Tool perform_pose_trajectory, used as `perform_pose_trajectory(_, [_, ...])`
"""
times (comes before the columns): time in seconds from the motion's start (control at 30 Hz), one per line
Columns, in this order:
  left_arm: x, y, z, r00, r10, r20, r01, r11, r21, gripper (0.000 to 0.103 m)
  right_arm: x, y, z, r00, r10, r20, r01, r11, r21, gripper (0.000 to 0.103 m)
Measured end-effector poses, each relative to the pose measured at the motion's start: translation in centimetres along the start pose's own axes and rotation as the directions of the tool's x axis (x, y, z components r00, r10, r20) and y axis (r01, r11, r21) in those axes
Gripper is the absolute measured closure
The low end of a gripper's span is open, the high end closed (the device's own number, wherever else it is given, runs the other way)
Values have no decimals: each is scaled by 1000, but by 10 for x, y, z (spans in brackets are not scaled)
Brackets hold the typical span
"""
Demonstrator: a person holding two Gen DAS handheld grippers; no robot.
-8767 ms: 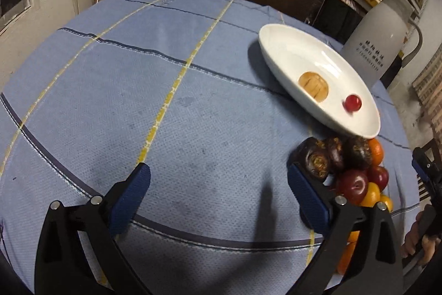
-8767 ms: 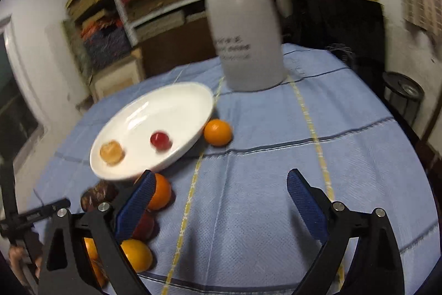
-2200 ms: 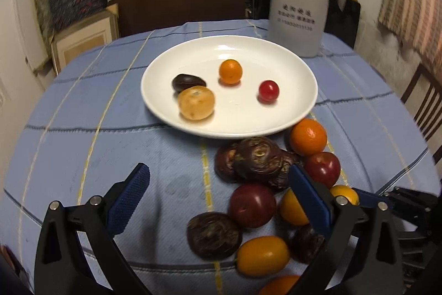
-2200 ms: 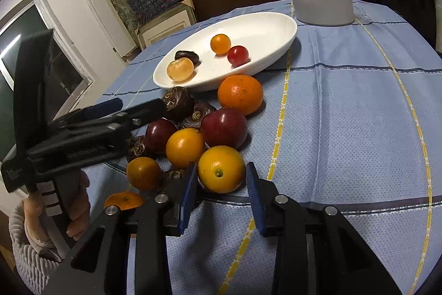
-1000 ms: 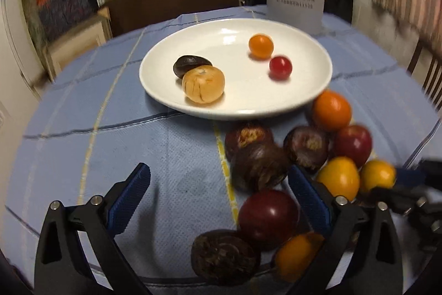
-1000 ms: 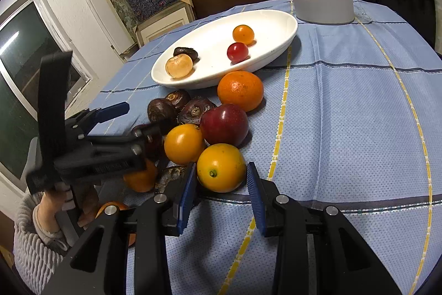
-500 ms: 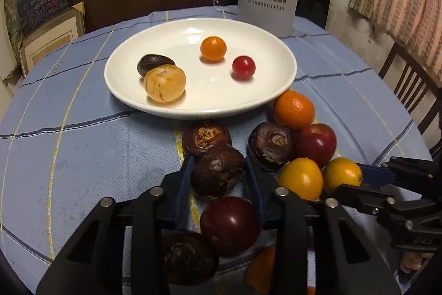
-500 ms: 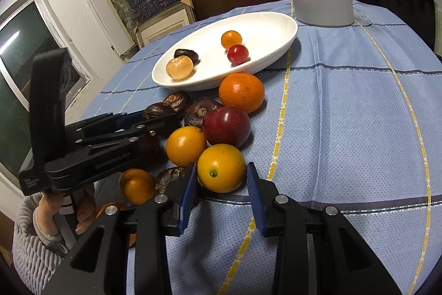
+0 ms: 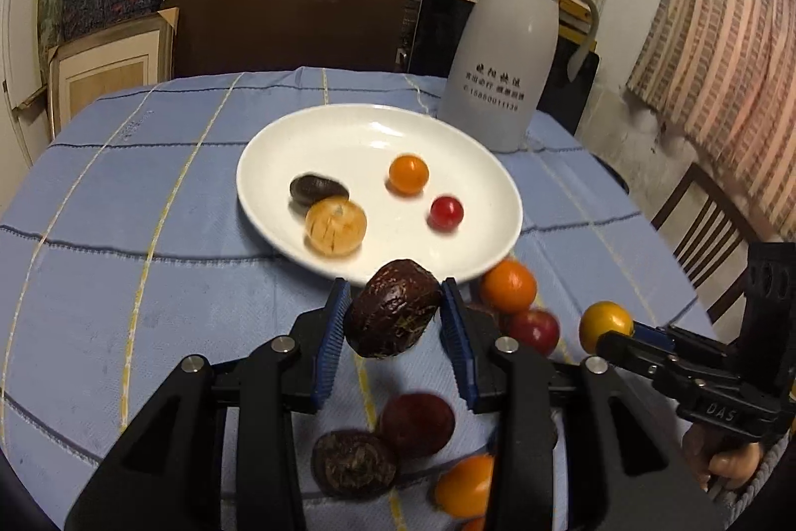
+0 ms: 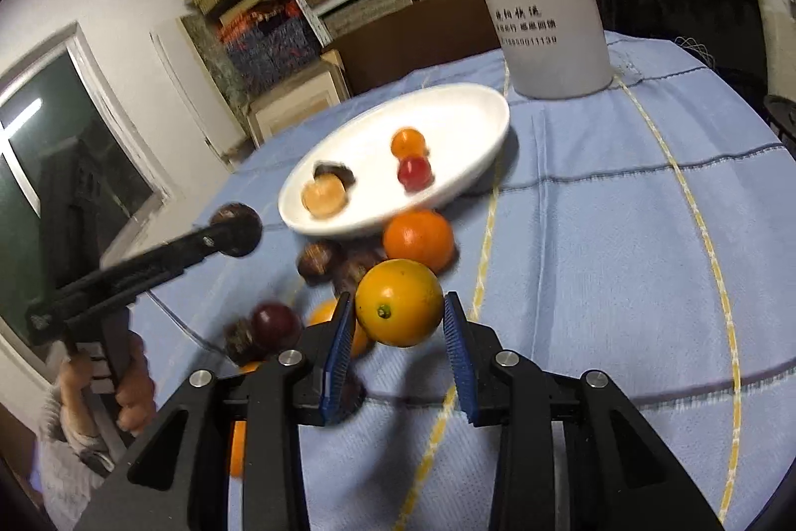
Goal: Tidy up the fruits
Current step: 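Carry both fruits over the white plate and open both tools to release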
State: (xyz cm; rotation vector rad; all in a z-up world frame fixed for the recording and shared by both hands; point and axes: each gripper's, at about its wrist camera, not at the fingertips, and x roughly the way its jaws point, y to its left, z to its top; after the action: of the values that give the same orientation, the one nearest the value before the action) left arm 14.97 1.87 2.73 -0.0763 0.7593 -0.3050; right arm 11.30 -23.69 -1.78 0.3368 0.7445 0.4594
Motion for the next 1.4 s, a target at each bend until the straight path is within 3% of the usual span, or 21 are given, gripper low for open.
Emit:
perform_pose_trajectory(0.17, [23,-20,29,1000,19,-21,-18,997,69,66,3,2,48,999,-8,38,8,1000,8,67])
perform_pose_trajectory(0.3, [64,-29,40,997,32,-64,-26,996,85,66,29,-4,87,998,-6,60,3,998,55,67])
perform_pose_trajectory(0.47, [103,-29,39,991,21,-131,-10,997,80,66,82,-17,103,1000,-10,-1,10,995,96,66])
perform_pose_trajectory(0.57, [109,-29,39,991,15,-130,-4,996,85,51,105,-22,105,999,-33,-42,36,995,88,66])
perform_pose_trajectory(0.67, [104,-29,42,994,0,-114,10,997,80,39,110,-23,103,998,-52,-45,55,995,87,63])
perform_pose_trajectory(0.8, [88,-23,47,997,-1,-78,6,999,53,31,90,-24,106,1000,-28,12,26,993,117,58])
perform_pose_trajectory(0.83, [82,-20,48,998,0,-66,3,999,41,25,81,-21,107,999,-24,30,21,994,112,58])
perform_pose_trajectory(0.9, [63,-12,47,999,29,-25,-28,999,16,17,60,-16,105,998,-27,63,22,996,87,51])
perform_pose_trajectory(0.93, [56,-9,45,999,48,-9,-48,999,8,10,53,-15,103,996,-35,77,29,997,77,43])
perform_pose_trajectory(1.07, [20,14,19,989,143,38,-141,989,-43,5,23,-18,76,988,-89,125,83,995,53,33])
perform_pose_trajectory(1.2, [2,38,-22,972,233,-20,-234,967,-106,5,15,-45,33,992,-124,36,118,983,140,32])
perform_pose_trajectory(1.4, [-24,45,-57,972,228,-47,-233,962,-144,5,-5,-69,10,996,-73,44,57,954,295,23])
